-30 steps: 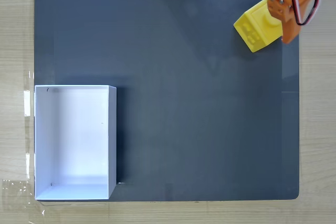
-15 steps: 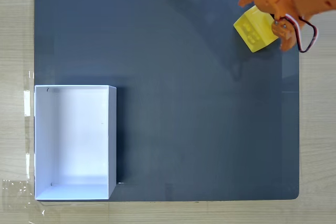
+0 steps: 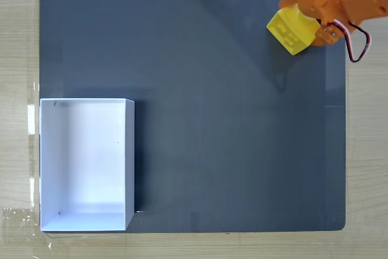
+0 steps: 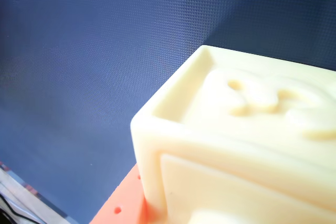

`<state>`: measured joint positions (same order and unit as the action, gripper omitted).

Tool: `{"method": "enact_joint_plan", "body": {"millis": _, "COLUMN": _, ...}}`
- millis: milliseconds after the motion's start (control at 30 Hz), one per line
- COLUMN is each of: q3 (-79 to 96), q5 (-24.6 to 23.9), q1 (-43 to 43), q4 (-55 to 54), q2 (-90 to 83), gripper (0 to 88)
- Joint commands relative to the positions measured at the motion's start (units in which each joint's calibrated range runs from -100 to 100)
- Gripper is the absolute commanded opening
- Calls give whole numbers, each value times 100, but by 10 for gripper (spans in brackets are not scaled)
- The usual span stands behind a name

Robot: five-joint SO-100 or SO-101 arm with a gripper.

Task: Grasp a yellow block and put it in the box

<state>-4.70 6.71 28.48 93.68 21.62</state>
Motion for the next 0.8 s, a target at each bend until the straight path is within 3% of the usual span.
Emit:
{"method": "enact_joint_plan", "body": {"millis": 0, "q3": -68, "q5": 11, "q1": -78, "q4": -23, "q2": -35, "gripper": 254}}
{"method": "enact_joint_plan", "body": {"millis": 467, "q3": -937, "q5": -20, "q1": -423, "q4": -686, "q2": -730, "gripper": 247}}
{"method": "enact_joint_plan", "body": {"millis": 767, "q3": -1905, "q5": -26, "q1": -1593, "q4": -2387, "q2": -2111, "gripper": 247}}
